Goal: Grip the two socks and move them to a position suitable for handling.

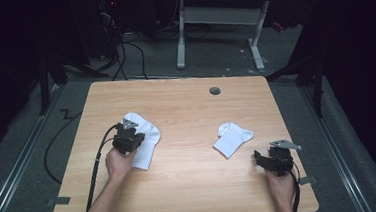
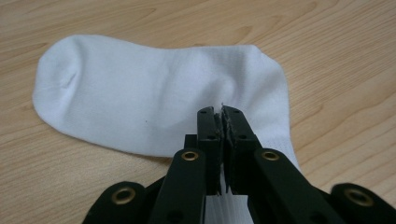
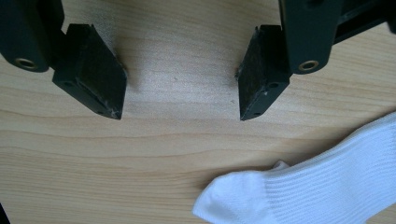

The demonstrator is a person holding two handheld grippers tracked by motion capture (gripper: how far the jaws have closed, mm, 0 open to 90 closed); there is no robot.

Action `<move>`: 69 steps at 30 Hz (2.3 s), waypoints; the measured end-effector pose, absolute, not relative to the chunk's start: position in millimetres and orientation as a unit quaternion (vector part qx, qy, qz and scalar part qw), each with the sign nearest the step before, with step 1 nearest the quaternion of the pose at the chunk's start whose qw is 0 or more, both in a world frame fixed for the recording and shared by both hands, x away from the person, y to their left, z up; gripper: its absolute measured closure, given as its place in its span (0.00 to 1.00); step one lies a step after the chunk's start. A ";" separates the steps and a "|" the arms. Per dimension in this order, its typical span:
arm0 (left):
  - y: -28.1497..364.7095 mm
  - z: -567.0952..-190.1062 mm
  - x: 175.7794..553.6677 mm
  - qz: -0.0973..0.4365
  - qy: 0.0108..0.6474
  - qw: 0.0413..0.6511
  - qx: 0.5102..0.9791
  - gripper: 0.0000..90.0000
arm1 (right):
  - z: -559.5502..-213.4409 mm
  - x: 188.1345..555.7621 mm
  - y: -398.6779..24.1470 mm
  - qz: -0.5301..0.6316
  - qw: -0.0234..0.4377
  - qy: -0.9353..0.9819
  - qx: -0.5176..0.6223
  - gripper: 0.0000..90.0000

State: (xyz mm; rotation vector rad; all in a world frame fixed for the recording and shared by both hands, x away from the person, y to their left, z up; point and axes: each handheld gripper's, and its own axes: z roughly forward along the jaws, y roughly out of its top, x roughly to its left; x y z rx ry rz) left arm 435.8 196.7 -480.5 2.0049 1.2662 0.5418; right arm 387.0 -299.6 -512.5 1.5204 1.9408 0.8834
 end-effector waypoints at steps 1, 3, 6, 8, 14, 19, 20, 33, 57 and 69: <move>196.8 -479.1 435.0 0.209 0.486 0.349 0.773 0.96 | -512.5 387.0 -299.6 0.326 0.258 0.716 0.561 0.36; 196.8 -476.9 433.4 0.208 0.484 0.354 0.773 0.97 | -512.5 387.0 -299.7 0.326 0.258 0.716 0.561 0.36; 197.1 -471.5 429.9 0.208 0.477 0.365 0.772 0.97 | -512.5 387.0 -299.6 0.326 0.258 0.716 0.561 0.36; 197.4 -468.7 428.0 0.204 0.475 0.372 0.771 0.97 | -512.5 387.0 -299.7 0.326 0.258 0.716 0.561 0.36; 200.0 -460.2 421.8 0.202 0.470 0.386 0.768 0.97 | -512.5 387.0 -299.7 0.326 0.258 0.716 0.561 0.36; 200.6 -453.8 417.3 0.203 0.466 0.396 0.764 0.97 | -512.5 387.0 -299.6 0.326 0.258 0.716 0.560 0.36; 201.2 -450.8 415.8 0.202 0.465 0.399 0.764 0.97 | -512.5 387.0 -299.6 0.326 0.258 0.716 0.560 0.36; 190.4 -426.0 407.5 0.210 0.439 0.423 0.764 0.97 | -512.5 387.0 -299.7 0.326 0.258 0.716 0.560 0.36; 165.2 -387.7 396.7 0.200 0.396 0.475 0.760 0.97 | -512.5 387.0 -299.7 0.327 0.258 0.716 0.560 0.36; 142.2 -386.6 399.1 0.184 0.383 0.485 0.765 0.97 | -512.5 387.0 -299.7 0.326 0.258 0.716 0.560 0.36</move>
